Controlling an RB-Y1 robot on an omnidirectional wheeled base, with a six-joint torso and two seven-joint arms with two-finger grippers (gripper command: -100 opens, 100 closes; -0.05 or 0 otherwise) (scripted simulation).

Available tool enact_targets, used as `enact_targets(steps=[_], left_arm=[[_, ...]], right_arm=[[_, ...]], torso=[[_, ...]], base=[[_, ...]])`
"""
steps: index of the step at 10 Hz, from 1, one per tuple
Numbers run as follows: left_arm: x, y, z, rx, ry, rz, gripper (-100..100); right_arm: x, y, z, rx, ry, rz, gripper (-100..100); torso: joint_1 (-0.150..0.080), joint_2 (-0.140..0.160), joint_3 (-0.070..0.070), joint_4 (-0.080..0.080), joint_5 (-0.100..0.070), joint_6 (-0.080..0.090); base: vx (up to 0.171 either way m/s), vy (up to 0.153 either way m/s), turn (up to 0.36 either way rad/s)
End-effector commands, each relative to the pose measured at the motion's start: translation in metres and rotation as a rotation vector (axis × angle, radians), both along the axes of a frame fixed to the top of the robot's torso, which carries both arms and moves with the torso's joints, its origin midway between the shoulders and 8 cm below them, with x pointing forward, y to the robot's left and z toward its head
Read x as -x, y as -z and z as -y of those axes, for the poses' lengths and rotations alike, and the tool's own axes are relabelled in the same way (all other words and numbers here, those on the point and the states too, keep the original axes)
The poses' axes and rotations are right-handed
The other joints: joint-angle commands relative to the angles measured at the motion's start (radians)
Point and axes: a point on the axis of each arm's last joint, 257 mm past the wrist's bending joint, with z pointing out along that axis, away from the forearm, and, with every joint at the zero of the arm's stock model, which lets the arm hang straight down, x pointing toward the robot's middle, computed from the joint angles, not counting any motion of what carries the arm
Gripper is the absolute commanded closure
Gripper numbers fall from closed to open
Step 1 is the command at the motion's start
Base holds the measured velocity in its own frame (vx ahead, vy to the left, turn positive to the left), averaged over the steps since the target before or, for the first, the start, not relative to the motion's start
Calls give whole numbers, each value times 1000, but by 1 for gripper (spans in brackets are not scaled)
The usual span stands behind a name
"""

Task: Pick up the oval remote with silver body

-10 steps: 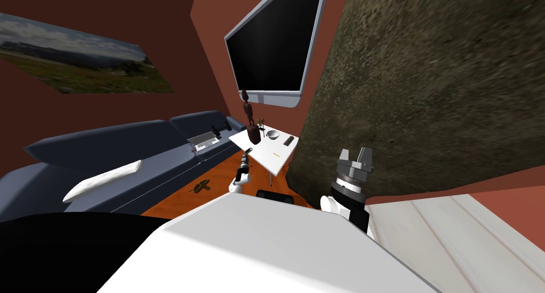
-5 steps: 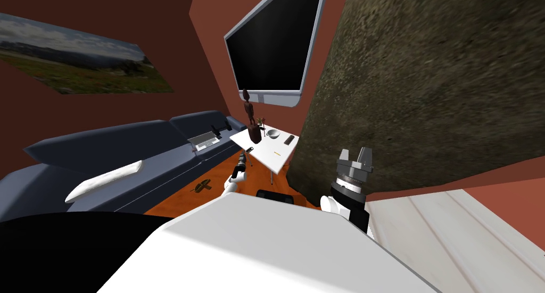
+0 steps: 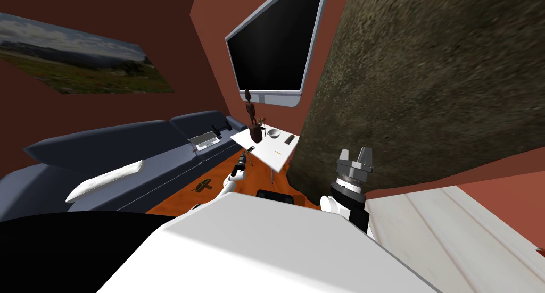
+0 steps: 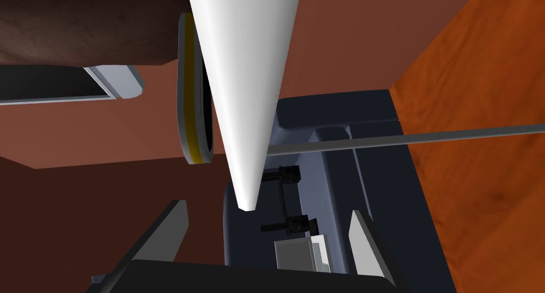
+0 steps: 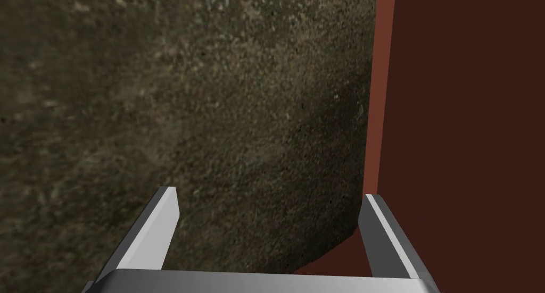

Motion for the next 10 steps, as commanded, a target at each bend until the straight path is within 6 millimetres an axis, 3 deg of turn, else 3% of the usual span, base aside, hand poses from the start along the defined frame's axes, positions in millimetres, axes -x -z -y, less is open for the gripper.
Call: enact_targets(steps=[1, 10], left_arm=[[-1, 9, -2, 32, 4, -38, -100], [-3, 54, -2, 179, -1, -219, -100]], right_arm=[[0, 0, 0, 0, 0, 0, 0], [0, 0, 0, 0, 0, 0, 0]], torso=[[0, 0, 0, 0, 0, 0], [0, 1, 0, 0, 0, 0]], base=[[-35, 32, -23], [-37, 29, -14]])
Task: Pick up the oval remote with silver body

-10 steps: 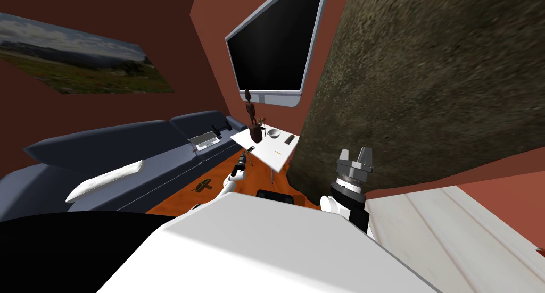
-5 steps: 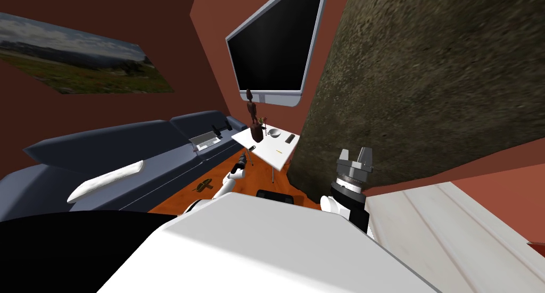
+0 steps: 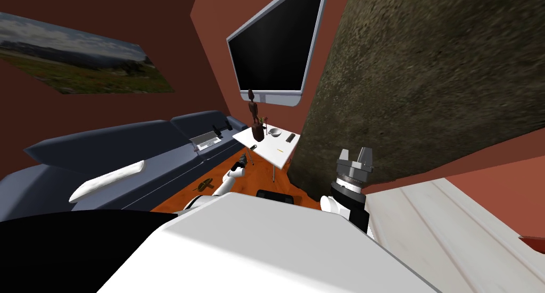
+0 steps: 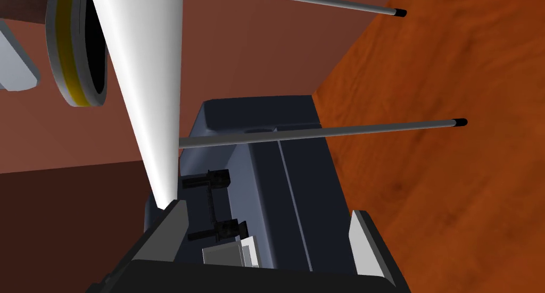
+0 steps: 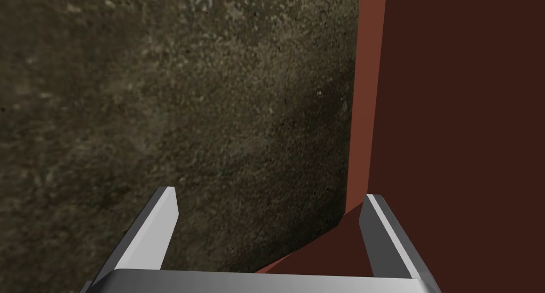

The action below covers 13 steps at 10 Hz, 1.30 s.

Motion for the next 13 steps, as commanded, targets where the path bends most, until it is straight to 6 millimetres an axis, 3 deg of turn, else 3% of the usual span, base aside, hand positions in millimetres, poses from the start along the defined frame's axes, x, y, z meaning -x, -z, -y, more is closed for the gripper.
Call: enact_targets(steps=[1, 8, 11, 13], left_arm=[[-1, 9, 1, 42, -9, -42, -100], [2, 38, 5, 160, -46, -204, -100], [-4, 41, 4, 222, -81, -261, -100], [3, 48, 6, 230, -84, -300, -100]], right_arm=[[0, 0, 0, 0, 0, 0, 0], [0, 0, 0, 0, 0, 0, 0], [0, 0, 0, 0, 0, 0, 0], [0, 0, 0, 0, 0, 0, 0]], torso=[[0, 0, 0, 0, 0, 0], [0, 0, 0, 0, 0, 0], [-1, 0, 0, 0, 0, 0], [-1, -1, 0, 0, 0, 0]], base=[[-45, 38, -18], [-35, 26, -15], [-36, 13, -17], [-17, 11, -6]])
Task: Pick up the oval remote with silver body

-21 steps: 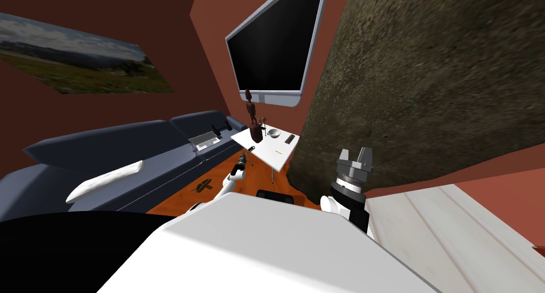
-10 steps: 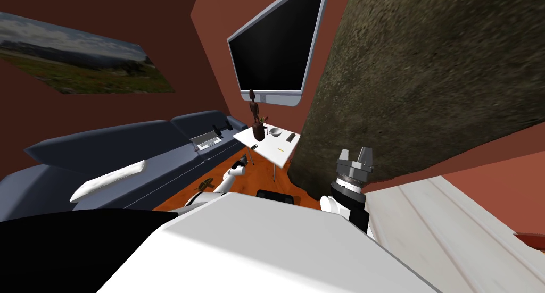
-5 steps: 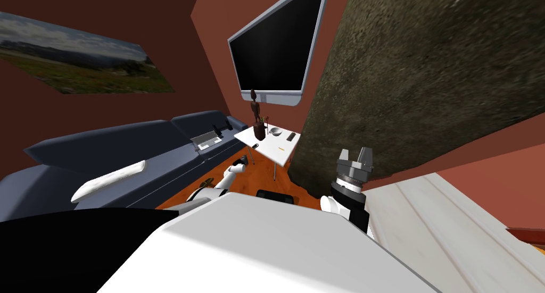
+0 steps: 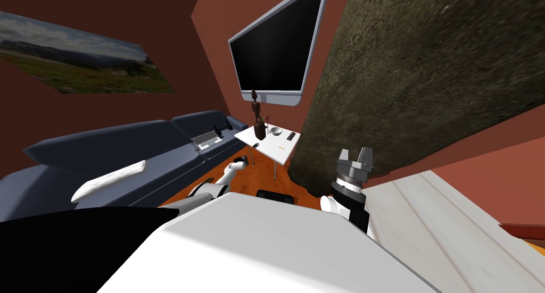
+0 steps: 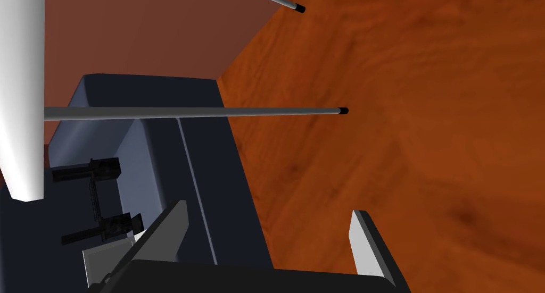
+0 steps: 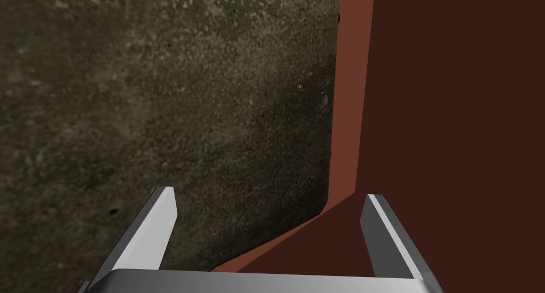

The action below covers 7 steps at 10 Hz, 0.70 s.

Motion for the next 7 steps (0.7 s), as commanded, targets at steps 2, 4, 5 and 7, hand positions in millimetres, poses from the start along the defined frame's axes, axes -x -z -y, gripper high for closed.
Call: enact_targets(steps=[2, 4, 5, 7], left_arm=[[2, 6, 0, 35, -23, -60, -100], [1, 5, 0, 63, -48, -99, -100], [3, 7, 0, 65, -48, -108, -100], [4, 7, 0, 93, -74, -154, -100]], right_arm=[[0, 0, 0, 0, 0, 0, 0], [0, 0, 0, 0, 0, 0, 0], [0, 0, 0, 0, 0, 0, 0], [0, 0, 0, 0, 0, 0, 0]], torso=[[0, 0, 0, 0, 0, 0], [0, 0, 0, 0, 0, 0], [0, 0, 0, 0, 0, 0], [-1, 0, 0, 0, 0, 0]], base=[[-20, 3, -18], [-19, 5, -19], [-7, 2, 2], [-12, -1, -19]])
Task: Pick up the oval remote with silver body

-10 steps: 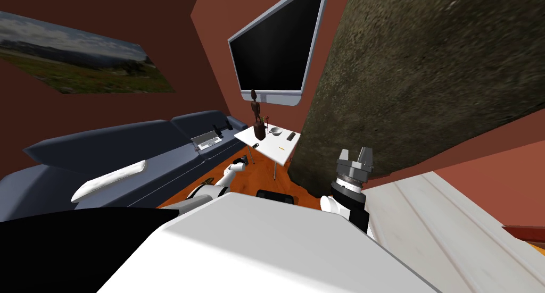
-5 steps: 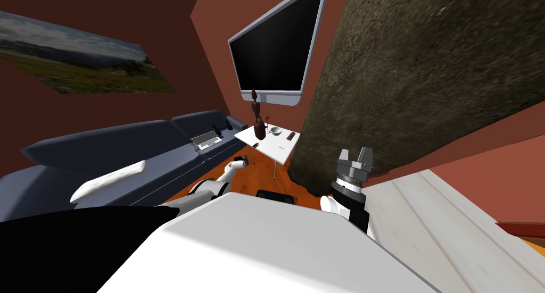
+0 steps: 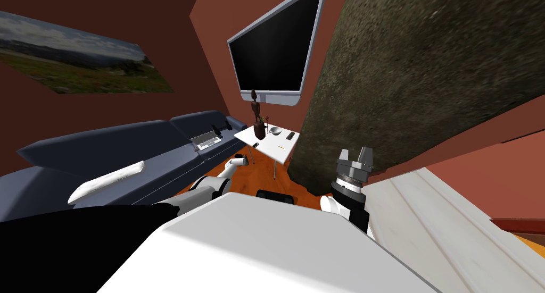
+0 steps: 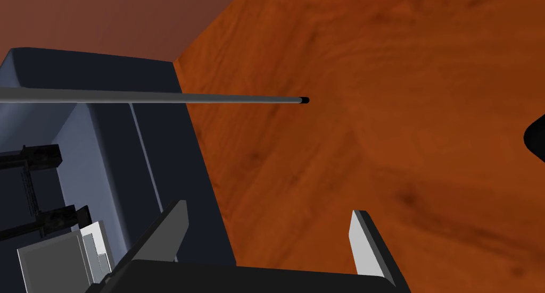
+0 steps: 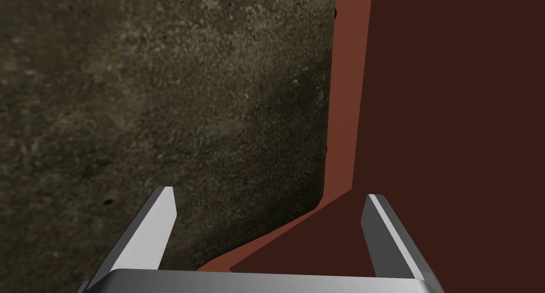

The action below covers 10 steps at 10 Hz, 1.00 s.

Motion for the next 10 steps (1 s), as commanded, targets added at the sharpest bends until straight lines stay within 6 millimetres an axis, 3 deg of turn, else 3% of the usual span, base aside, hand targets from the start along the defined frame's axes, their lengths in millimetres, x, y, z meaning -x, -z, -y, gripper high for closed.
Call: enact_targets(steps=[1, 5, 8, 10], left_arm=[[-4, -5, -2, 26, -33, -31, -100], [3, -4, -1, 57, -63, -107, -100], [-6, -21, -4, 92, -123, -153, -100], [1, -17, -2, 99, -125, -187, -100]], right_arm=[[0, 0, 0, 0, 0, 0, 0], [0, 0, 0, 0, 0, 0, 0], [0, 0, 0, 0, 0, 0, 0], [0, 0, 0, 0, 0, 0, 0]], torso=[[0, 0, 0, 0, 0, 0], [0, -1, 0, 0, 0, 0], [0, -1, -1, 0, 0, 0], [0, -1, -1, 0, 0, 0]], base=[[-11, -2, -21], [-4, -2, -12], [4, -4, -16], [4, -2, -6]])
